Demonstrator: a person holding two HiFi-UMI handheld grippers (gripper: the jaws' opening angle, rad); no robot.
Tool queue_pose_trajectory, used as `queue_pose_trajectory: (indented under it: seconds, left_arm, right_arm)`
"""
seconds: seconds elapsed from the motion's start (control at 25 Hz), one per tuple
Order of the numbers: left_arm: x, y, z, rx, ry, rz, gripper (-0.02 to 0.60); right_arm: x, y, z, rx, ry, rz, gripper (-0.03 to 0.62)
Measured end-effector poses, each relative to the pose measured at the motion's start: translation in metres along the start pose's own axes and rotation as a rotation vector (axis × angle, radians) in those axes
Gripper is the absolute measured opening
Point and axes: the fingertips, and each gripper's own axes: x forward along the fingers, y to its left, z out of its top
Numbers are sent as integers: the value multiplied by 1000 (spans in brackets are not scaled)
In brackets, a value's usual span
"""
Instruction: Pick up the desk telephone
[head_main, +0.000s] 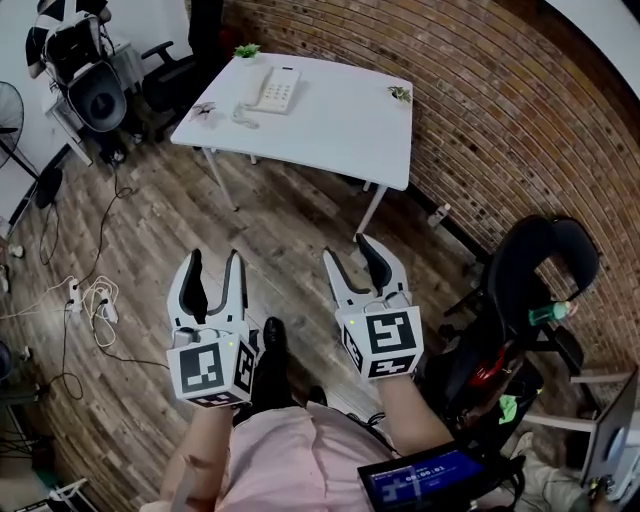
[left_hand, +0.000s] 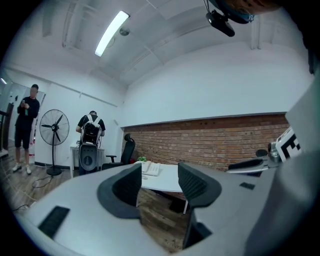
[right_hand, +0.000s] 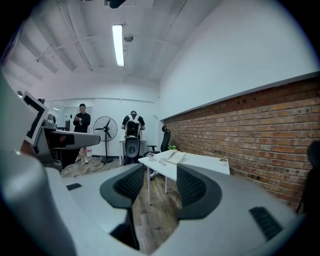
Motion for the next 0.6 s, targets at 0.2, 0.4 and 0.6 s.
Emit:
queue_pose_trajectory:
  seconds: [0.2, 0.4, 0.6]
  left_arm:
    - [70, 24, -5, 2, 21, -36, 224]
    - [137, 50, 2, 7, 34, -76, 229]
    - [191, 76, 16, 6, 25, -104, 230]
  right_arm:
    - [64, -14, 1, 18, 23, -36, 212]
    - [126, -24, 13, 32, 38, -67, 212]
    - [179, -29, 34, 33, 31, -90, 212]
